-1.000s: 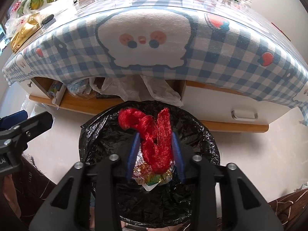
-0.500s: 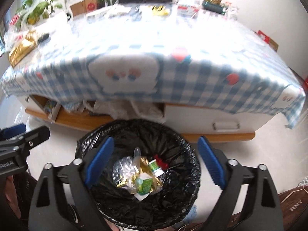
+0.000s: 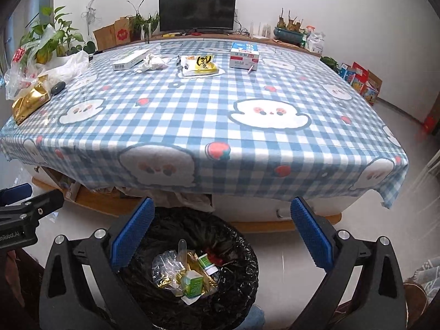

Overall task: Collect trash
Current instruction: 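Raise both open tools from the bin back toward the table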

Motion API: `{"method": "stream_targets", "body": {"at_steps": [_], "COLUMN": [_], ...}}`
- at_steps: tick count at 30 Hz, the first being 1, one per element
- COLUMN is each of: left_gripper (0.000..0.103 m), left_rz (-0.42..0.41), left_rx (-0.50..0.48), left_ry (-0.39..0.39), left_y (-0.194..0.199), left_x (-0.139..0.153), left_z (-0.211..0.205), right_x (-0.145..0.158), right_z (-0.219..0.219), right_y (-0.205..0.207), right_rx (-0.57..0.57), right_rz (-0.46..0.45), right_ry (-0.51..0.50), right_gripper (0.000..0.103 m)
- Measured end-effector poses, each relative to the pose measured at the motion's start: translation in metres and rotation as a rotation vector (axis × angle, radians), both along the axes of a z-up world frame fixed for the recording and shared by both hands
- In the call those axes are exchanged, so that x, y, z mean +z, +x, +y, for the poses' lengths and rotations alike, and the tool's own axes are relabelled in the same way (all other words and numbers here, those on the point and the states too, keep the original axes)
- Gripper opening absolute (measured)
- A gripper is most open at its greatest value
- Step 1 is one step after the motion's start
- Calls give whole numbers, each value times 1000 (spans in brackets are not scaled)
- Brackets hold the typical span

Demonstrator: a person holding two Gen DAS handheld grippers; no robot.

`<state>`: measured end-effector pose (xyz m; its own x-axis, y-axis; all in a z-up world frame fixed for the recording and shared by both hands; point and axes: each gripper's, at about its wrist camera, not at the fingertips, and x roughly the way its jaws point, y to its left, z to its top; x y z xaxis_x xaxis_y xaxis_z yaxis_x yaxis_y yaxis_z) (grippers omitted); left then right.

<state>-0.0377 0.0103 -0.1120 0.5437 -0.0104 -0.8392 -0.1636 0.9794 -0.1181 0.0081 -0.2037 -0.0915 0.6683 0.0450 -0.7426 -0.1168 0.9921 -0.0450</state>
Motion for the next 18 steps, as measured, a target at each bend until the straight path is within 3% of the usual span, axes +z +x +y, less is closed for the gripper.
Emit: {"method": "stream_targets", "body": {"at_steps": [11, 18], "left_gripper": [97, 97], "left_rz": [-54, -83], "left_rx": [-14, -38], "left_ry": [12, 21], "left_y": [26, 52], "left_x": [31, 43], "left_z": [-1, -6], "right_x": [46, 59], "right_z": [-8, -12], "right_y": [29, 56], "right_rx": [-2, -5], "right_rz": [-57, -71], "right_ry": [20, 20], "right_gripper": [95, 95]}}
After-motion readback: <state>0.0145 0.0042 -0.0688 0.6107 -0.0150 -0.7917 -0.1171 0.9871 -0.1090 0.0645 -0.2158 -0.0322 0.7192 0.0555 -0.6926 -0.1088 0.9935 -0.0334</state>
